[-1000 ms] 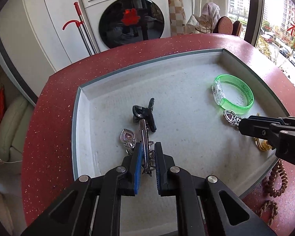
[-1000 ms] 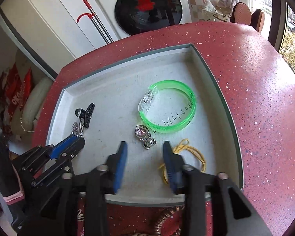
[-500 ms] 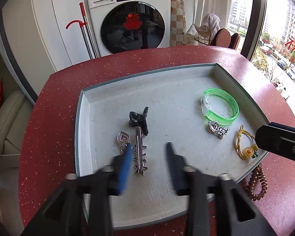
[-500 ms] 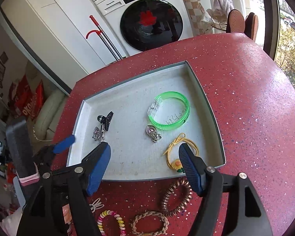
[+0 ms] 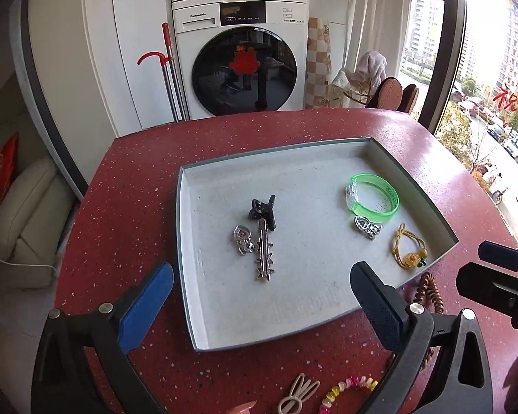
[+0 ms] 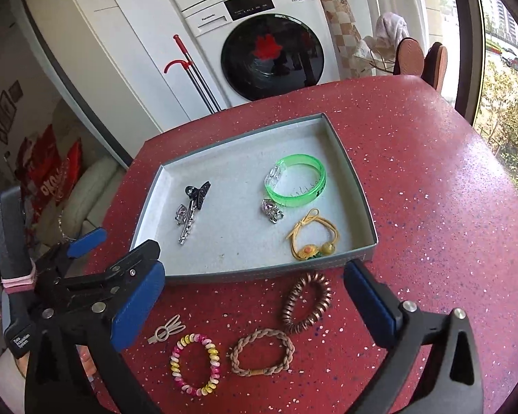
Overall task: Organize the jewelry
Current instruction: 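Lift both open tools from the tray and move toward the remaining jewelry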
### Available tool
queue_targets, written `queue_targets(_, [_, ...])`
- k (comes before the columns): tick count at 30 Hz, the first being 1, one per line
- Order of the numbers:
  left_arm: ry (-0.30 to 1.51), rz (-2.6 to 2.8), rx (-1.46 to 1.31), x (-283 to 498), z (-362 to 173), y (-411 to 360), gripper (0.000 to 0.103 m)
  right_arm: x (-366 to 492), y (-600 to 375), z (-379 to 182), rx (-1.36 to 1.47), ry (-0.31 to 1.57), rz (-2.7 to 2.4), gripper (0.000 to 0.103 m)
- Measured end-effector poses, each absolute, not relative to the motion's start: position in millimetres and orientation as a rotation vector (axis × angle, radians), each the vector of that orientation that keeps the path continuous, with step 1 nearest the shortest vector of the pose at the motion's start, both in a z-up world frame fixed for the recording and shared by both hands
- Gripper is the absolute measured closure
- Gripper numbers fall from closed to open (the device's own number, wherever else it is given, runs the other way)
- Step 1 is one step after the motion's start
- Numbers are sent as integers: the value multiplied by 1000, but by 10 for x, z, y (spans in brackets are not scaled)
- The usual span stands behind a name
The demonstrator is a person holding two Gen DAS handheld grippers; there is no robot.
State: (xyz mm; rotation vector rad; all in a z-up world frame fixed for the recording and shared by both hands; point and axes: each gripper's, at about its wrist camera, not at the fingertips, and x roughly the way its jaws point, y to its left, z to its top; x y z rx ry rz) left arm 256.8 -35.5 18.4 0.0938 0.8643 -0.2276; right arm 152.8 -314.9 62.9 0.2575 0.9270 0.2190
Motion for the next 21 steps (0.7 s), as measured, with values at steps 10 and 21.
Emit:
queue_targets(10, [848,-236,152,2120,180,-275,0,1233,-3149,725,261,958,206,0])
queue_targets(21, [869,-203,178,1692,3,-34,0,873,-3300,596,225,997,135,0])
